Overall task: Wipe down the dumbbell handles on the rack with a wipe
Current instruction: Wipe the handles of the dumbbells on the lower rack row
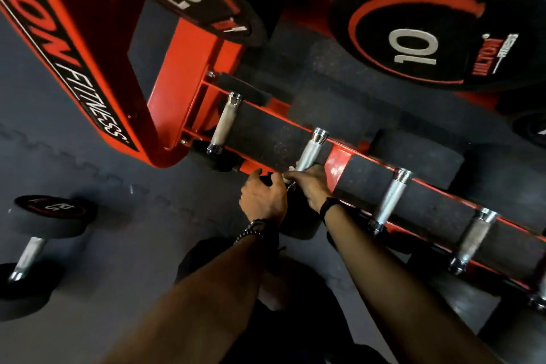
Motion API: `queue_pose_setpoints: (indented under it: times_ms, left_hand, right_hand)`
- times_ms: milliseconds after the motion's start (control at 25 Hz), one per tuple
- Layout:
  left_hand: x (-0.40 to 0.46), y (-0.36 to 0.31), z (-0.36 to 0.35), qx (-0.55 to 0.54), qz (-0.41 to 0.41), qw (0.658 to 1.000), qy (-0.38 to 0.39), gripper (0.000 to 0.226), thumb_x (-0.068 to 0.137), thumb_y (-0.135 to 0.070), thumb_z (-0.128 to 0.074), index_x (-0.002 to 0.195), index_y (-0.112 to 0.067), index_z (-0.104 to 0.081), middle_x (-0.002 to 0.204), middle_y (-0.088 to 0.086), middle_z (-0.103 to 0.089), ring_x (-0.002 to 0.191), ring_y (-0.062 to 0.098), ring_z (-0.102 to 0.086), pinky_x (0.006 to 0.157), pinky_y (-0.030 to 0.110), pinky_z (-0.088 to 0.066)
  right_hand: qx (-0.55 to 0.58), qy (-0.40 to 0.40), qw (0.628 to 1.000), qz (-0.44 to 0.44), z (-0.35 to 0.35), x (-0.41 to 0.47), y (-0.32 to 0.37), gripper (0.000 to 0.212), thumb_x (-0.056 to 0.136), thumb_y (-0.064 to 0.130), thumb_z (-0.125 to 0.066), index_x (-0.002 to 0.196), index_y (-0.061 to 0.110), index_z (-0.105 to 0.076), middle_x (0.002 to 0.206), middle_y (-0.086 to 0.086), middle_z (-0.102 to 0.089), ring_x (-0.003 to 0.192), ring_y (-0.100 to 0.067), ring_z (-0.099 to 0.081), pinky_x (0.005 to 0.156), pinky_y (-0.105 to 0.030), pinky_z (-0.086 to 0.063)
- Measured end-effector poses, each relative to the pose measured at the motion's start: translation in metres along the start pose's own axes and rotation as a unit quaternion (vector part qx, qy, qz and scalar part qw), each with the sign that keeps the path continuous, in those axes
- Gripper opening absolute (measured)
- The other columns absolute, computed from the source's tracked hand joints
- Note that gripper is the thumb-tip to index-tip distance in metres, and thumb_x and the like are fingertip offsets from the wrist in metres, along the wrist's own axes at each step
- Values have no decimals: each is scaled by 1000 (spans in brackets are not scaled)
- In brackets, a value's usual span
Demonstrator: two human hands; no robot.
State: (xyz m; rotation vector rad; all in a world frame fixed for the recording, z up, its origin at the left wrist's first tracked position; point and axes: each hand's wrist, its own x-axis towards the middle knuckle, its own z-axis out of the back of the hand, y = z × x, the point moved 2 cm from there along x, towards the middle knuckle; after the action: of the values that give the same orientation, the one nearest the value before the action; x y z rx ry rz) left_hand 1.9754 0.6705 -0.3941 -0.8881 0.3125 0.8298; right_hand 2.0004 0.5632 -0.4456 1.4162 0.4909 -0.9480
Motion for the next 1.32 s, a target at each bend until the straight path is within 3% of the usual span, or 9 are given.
queue_pose_setpoints:
  times_ms: [160, 440, 560, 680, 840, 960, 1040, 1160, 1320]
  left_hand:
    - [1, 3, -2, 7, -12, 1000, 13, 50, 89, -40, -50, 128, -11, -61, 126, 17, -64, 118, 38, -56, 98, 43, -40]
    - [0, 4, -2, 18, -10, 999, 31, 44, 92, -39, -54, 125, -11, -60, 129, 14, -62, 119, 37, -54, 101, 45, -36]
    - [-4, 10, -6, 23, -8, 999, 23, 46, 96, -43, -46, 122, -7, -58, 132, 14, -59, 122, 36, -51, 102, 46, -35]
    - [-13, 13, -9, 19, -3, 1000, -13, 49, 96, -43, -44, 126, -6, -57, 133, 15, -59, 123, 35, -51, 102, 47, -36]
    - [-8, 15, -9, 31, -10, 999, -35, 44, 94, -43, -47, 116, -8, -63, 122, 15, -65, 113, 37, -58, 94, 46, -45]
    - [-6, 15, -11, 46, -9, 998, -34, 38, 92, -41, -51, 108, -9, -64, 113, 14, -68, 106, 38, -61, 88, 46, -47]
    - [-7, 15, -11, 48, -17, 998, -31, 36, 89, -40, -51, 105, -10, -64, 111, 13, -68, 104, 38, -61, 87, 46, -47]
    - [-5, 14, -10, 58, -19, 998, -31, 42, 85, -44, -46, 103, -11, -64, 109, 12, -69, 103, 37, -62, 87, 46, -48]
    - [-4, 15, -11, 59, -22, 998, -27, 52, 77, -49, -34, 101, -12, -62, 104, 9, -68, 98, 36, -62, 84, 47, -49]
  right_hand:
    - [-246, -47, 965, 79, 30, -17, 1, 35, 65, 32, -86, 86, 18, -62, 79, 7, -65, 72, -9, -62, 71, -26, -51]
    - [-271, -56, 959, 52, 37, -12, 4, 23, 71, 7, -78, 61, 19, -60, 71, -1, -66, 62, -12, -59, 56, -25, -51]
    - [-294, -109, 947, 75, 28, -17, 7, 4, 75, 11, -73, 76, 10, -70, 83, -8, -70, 77, -17, -63, 67, -29, -54]
    - [-206, -119, 970, 57, 21, -23, 7, 27, 72, 14, -81, 91, -1, -69, 84, -8, -68, 74, -16, -61, 58, -22, -45]
    - [-18, -15, 1000, -2, 19, -26, 16, 8, 78, -6, -56, 77, 2, -55, 64, -8, -59, 55, -17, -59, 45, -19, -44]
    - [89, 74, 991, -68, 15, -25, 14, 35, 73, 31, -80, 89, 7, -60, 68, -7, -60, 59, -18, -60, 56, -26, -49]
    - [133, 118, 977, -116, 11, -17, 16, 40, 68, 38, -86, 82, 9, -62, 71, -9, -60, 64, -19, -60, 68, -29, -51]
    - [113, 88, 984, -105, 6, -9, 17, 31, 75, 28, -83, 73, 6, -61, 69, -11, -61, 69, -24, -60, 72, -34, -52]
    - [29, -32, 996, -74, 1, -16, 7, 69, 46, 47, -89, 94, 6, -62, 86, -10, -71, 80, -27, -69, 78, -39, -57]
